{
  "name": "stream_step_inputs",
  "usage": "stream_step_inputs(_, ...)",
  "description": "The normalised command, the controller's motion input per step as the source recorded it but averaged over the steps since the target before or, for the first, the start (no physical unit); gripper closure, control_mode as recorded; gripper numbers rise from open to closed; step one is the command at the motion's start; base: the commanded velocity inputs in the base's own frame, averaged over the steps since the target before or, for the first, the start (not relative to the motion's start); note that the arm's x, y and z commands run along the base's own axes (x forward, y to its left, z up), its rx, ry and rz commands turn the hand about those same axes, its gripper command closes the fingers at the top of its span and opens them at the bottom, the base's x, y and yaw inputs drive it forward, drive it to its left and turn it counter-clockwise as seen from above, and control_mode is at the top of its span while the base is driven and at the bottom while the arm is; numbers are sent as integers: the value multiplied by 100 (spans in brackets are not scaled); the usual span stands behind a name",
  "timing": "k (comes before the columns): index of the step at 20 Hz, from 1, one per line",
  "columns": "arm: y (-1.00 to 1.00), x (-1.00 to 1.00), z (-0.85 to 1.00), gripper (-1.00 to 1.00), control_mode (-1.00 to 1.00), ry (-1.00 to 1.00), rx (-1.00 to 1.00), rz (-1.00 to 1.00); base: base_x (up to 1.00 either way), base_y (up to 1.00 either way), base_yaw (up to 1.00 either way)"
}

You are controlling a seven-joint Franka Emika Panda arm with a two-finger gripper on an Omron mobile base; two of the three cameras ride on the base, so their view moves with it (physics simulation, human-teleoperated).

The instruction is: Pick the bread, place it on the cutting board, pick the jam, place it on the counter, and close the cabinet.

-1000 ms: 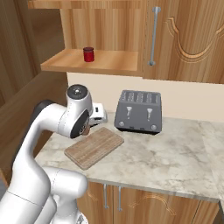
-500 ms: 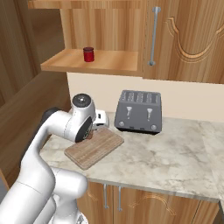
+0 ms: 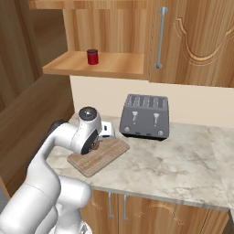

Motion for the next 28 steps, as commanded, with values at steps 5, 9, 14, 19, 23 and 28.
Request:
stream_step_inputs(5,0,13,-31,100,-100,0,0,-2,0,0,0)
stream_step_inputs(9,0,12,-28,100,-100,0,0,-3,0,0,0)
stream_step_inputs(14,0,7,-21,100,-100,0,0,-3,0,0,0)
stream_step_inputs(19,0,2,-20,100,-100,0,0,-1,0,0,0)
stream_step_inputs(23,0,1,-21,100,-100,0,0,0,0,0,0)
stream_step_inputs(28,0,6,-23,100,-100,0,0,0,0,0,0)
